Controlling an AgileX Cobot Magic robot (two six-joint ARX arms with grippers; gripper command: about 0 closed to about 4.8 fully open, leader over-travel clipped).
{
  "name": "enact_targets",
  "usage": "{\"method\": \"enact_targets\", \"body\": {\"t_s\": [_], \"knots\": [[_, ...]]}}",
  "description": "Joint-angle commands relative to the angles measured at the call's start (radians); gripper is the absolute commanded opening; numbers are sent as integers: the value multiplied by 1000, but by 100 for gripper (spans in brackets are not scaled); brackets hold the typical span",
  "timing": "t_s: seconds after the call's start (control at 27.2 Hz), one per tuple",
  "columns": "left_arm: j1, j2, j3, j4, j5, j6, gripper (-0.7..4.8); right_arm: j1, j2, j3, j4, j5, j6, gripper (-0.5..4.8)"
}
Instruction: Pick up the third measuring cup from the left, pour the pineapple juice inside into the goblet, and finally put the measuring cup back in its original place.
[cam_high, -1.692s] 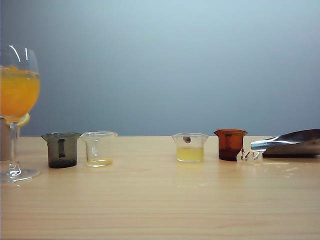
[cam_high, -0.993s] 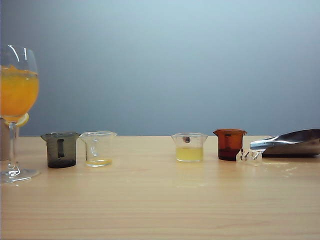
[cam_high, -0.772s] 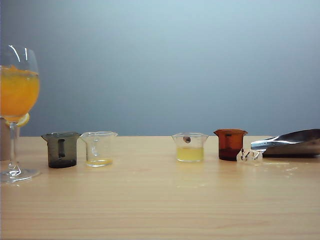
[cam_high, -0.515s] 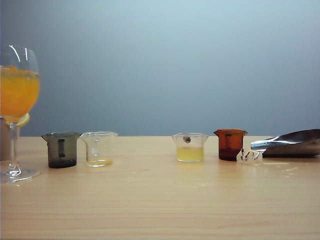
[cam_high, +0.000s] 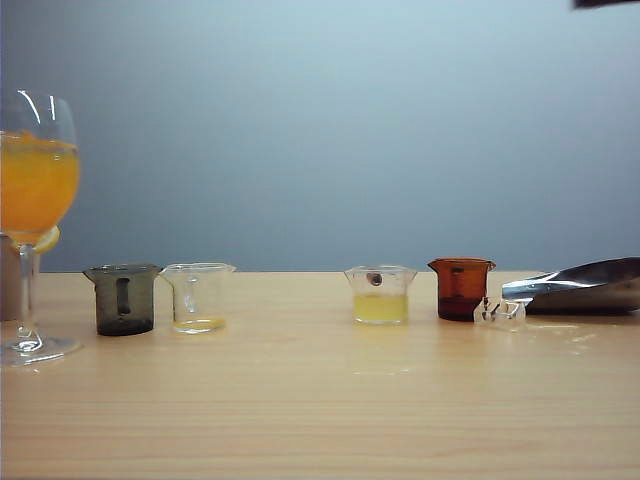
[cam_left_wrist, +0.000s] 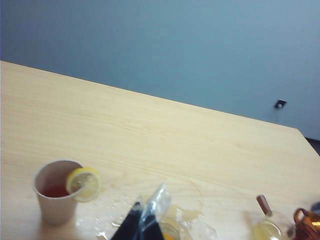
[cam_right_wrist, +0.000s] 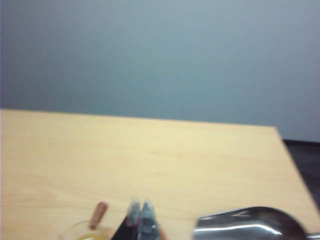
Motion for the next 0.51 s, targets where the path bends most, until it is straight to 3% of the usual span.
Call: {"method": "enact_targets", "body": {"t_s": [0.04,0.15,0.51], "knots": [[-37,4,7,0,-30,0,-6,74,77,6,129,83,18,-2],[-80,8,7,-8,-71,6,-6,156,181,6,225,177,21,-2],[-176,25,8,-7,-114,50,-6,325,546,7,499,338,57,-1]]}}
